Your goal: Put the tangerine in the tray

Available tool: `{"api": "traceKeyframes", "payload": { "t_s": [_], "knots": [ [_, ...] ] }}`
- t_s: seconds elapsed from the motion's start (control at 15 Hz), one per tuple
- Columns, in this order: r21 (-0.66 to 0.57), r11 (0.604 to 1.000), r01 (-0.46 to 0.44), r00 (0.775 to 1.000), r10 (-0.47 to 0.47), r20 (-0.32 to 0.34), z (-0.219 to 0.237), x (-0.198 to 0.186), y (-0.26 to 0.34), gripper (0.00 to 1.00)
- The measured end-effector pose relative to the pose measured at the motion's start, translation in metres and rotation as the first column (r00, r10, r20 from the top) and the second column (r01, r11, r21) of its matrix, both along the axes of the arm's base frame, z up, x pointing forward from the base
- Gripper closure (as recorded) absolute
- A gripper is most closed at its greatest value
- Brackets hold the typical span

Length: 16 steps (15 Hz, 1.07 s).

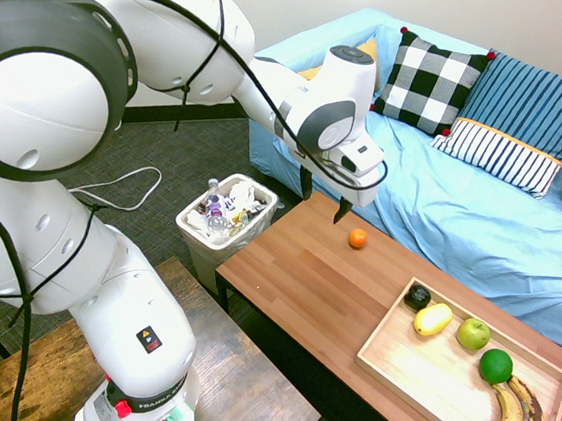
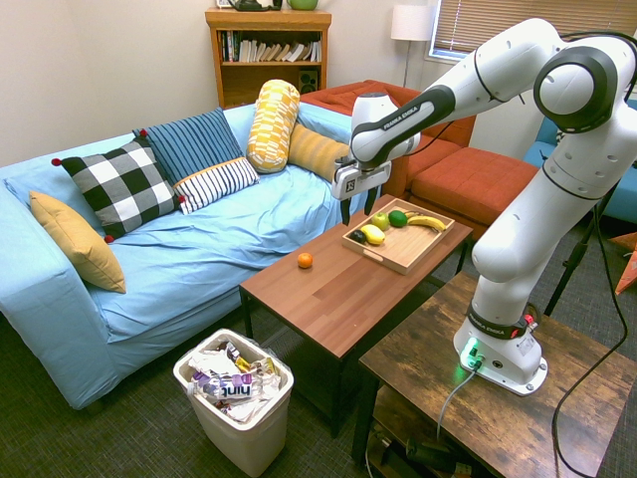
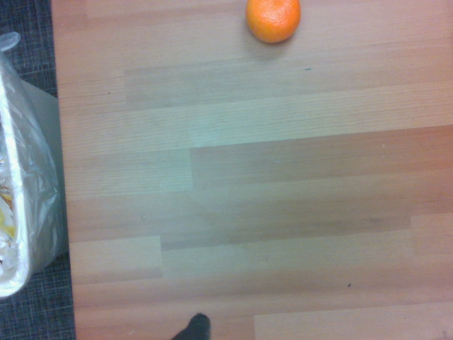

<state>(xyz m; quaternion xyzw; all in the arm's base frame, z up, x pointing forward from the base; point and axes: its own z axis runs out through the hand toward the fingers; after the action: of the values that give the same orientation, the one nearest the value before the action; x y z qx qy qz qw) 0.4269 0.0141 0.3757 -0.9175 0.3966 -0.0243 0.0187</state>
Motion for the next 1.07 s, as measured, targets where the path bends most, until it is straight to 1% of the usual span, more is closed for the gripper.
{"api": "traceKeyframes", "payload": {
  "t_s": [0.2, 0.33, 0.47, 0.73, 1.07],
  "knots": [
    [-0.005, 1.0, -0.005, 1.0, 0.005, -0.004, 0.0, 0.004, 0.0, 0.0],
    [-0.011, 1.0, 0.004, 1.0, -0.004, 0.002, 0.003, 0.023, 0.0, 0.0],
    [-0.023, 1.0, 0.018, 1.0, -0.018, -0.006, -0.002, 0.048, -0.001, 0.0],
    [-0.027, 0.998, 0.051, 0.998, -0.052, -0.046, -0.045, 0.098, -0.005, 0.0],
    [-0.029, 0.997, 0.076, 0.995, -0.078, -0.067, -0.116, 0.151, -0.002, 0.0]
  ]
}}
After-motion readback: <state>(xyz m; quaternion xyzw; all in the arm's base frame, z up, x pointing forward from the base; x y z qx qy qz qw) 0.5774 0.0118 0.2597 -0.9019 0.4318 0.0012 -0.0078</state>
